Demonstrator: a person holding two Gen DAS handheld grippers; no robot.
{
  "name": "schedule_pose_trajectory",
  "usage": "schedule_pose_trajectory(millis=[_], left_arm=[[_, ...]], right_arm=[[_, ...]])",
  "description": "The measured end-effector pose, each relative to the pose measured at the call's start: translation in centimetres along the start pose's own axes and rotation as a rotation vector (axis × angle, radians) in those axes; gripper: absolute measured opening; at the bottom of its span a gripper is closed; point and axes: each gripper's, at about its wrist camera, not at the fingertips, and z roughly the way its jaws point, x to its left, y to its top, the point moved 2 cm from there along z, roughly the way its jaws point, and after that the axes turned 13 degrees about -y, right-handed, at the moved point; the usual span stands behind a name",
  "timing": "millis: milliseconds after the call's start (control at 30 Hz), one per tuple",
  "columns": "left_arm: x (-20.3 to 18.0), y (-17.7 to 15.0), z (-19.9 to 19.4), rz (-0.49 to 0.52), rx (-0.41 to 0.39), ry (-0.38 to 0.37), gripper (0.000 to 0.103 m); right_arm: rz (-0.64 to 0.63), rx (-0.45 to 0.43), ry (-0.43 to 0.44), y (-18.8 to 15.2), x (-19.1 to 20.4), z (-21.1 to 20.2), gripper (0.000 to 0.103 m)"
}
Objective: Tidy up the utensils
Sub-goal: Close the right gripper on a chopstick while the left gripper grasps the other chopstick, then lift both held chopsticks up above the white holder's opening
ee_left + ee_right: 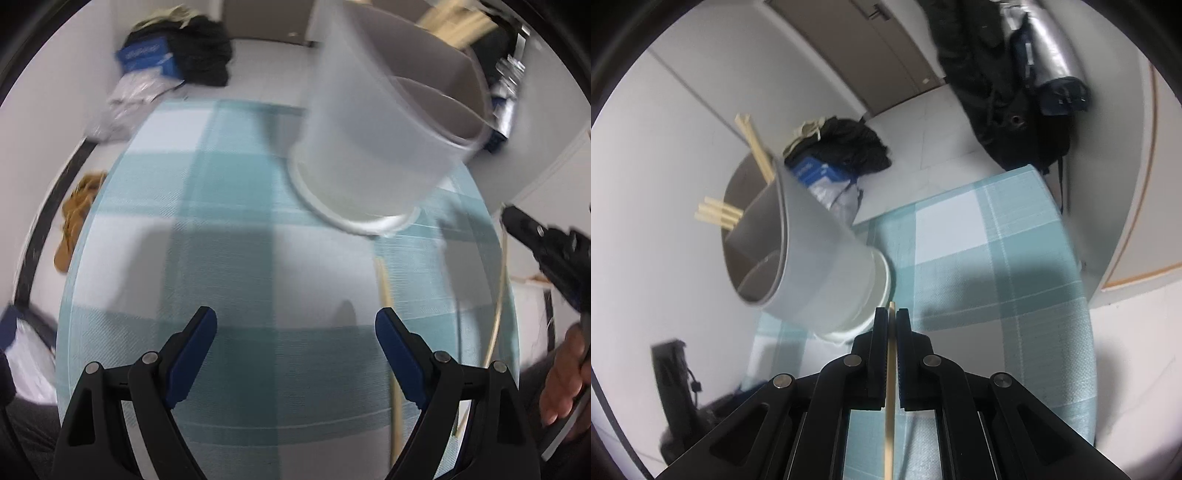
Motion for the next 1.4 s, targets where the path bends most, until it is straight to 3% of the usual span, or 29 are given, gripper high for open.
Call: schedule_pose_trajectory(millis=[200,367,467,567,800,900,1100,1400], left_arm=[[-2.6,1.0,1.7,0.027,0.072,-0.007,0.085],[-2.8,1.1,3.6,0.019,0.121,0.075,0.084],[-3.2,0.9,3.7,0.046,0.127,0.110,0.078],[-3.8,0.7,3.7,0.061,0.135,0.136,0.064],[-5.4,-0.2,3.6,0.057,0.153,0.126,0.016],[-5.6,-0.5,3.6,0.038,0.161,0.112,0.003],[-5.8,-1.1,3.2,0.040,0.139,0.110,0.001],[-7.1,-1.0,-0.1,0.068,0.020,0.054,0.001]], right_arm=[[0.096,-0.017,0.020,0.9,-2.4,-0.6,0.003],[0.136,-0.042,0.015,1.3,-4.2,-1.7,0.003],[0.159,-0.055,0.019,1.6,-4.9,-2.1,0.003],[0.180,-0.072,0.032,1.9,-5.6,-2.7,0.004],[0.198,-0.093,0.062,2.3,-6.2,-3.5,0.004],[0.200,-0.094,0.067,2.3,-6.1,-3.6,0.004],[0.191,-0.113,0.063,2.3,-6.3,-4.4,0.004],[0.184,-0.121,0.050,1.8,-6.5,-5.1,0.003]])
